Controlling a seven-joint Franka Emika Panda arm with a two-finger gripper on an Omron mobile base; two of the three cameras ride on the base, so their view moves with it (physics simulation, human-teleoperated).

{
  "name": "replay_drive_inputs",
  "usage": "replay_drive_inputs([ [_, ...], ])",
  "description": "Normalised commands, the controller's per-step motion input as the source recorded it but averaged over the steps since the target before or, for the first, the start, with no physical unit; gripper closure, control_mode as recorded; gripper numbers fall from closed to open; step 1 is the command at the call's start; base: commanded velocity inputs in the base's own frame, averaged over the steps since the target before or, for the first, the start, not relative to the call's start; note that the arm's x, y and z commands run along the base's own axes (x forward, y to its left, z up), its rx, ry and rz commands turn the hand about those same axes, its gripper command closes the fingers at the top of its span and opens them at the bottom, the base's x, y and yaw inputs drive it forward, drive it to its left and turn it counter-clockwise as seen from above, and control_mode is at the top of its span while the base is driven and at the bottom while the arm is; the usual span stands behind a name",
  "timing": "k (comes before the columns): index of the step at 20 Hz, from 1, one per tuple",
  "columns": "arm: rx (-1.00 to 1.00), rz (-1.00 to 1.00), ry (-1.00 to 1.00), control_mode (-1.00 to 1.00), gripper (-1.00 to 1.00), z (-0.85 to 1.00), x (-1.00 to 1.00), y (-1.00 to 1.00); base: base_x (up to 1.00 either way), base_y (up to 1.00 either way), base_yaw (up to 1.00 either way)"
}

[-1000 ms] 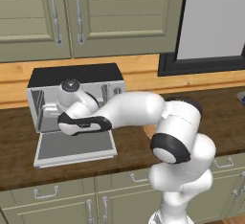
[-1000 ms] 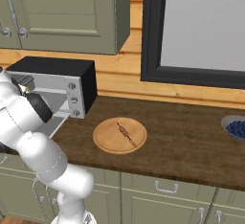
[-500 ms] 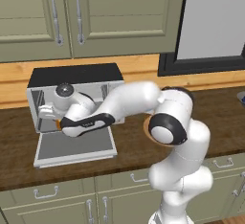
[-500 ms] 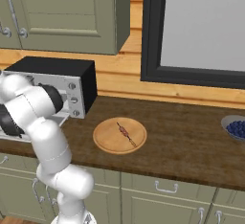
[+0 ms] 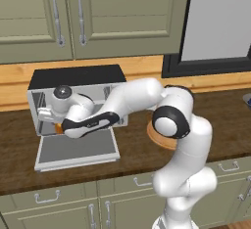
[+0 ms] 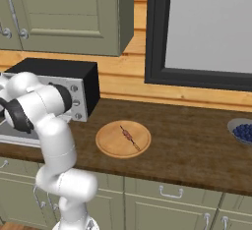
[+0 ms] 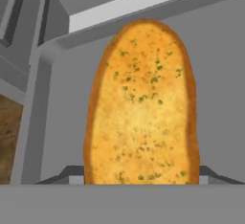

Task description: Pick up the kebab skewer and baguette bread, and place them inside the toaster oven. Close the toaster oven door and start by setting the timer.

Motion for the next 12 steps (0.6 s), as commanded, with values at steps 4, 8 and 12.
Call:
replay_drive_inputs([
  [4,0.09,-0.03,0.01,-1.0,1.0,-0.17,0.05,0.0,0.0,0.0,0.0],
  [8,0.08,-0.01,0.02,-1.0,1.0,-0.14,0.15,-0.02,0.0,0.0,0.0],
  [12,0.08,0.0,0.03,-1.0,1.0,-0.06,0.21,-0.11,0.0,0.0,0.0],
])
